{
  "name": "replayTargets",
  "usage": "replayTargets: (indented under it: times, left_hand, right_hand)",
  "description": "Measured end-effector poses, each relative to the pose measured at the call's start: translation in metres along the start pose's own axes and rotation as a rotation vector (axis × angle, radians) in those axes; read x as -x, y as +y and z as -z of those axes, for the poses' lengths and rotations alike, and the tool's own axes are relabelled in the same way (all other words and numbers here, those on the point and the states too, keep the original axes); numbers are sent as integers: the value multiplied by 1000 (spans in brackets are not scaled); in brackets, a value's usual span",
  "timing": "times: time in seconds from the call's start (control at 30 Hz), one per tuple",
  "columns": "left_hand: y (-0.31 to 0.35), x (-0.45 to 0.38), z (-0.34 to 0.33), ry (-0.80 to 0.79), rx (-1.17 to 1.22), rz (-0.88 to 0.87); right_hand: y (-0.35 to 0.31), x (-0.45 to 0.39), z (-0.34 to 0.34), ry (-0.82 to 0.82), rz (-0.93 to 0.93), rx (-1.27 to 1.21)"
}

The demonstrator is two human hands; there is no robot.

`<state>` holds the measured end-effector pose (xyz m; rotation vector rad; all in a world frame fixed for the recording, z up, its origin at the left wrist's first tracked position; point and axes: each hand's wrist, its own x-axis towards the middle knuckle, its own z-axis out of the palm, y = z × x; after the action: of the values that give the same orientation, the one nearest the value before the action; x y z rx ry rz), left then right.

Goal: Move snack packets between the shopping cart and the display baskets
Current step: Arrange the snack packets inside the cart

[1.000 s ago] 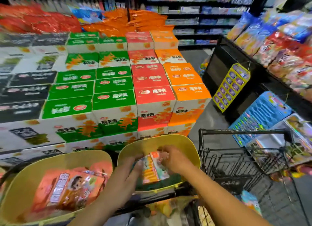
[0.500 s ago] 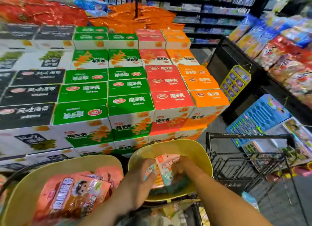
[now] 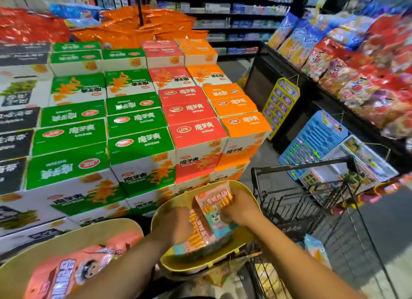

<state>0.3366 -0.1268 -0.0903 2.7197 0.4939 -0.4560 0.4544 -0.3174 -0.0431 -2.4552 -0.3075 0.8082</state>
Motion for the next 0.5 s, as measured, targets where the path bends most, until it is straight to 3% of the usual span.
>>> replayTargets:
  times: [0.1, 0.23, 0.37, 0.5]
  left_hand:
    - [7, -16, -11, -131, 136, 16]
    - [27, -32, -27, -279, 34, -90]
    - [35, -37, -34, -276, -229, -133]
    - [27, -43, -42, -278, -189, -110]
  right_hand:
    - [1, 29, 23, 140, 90, -90]
    - [6, 70, 46, 245, 113, -336]
    - [13, 97, 61, 314, 108, -453]
    - [21, 111, 71, 391, 105, -528]
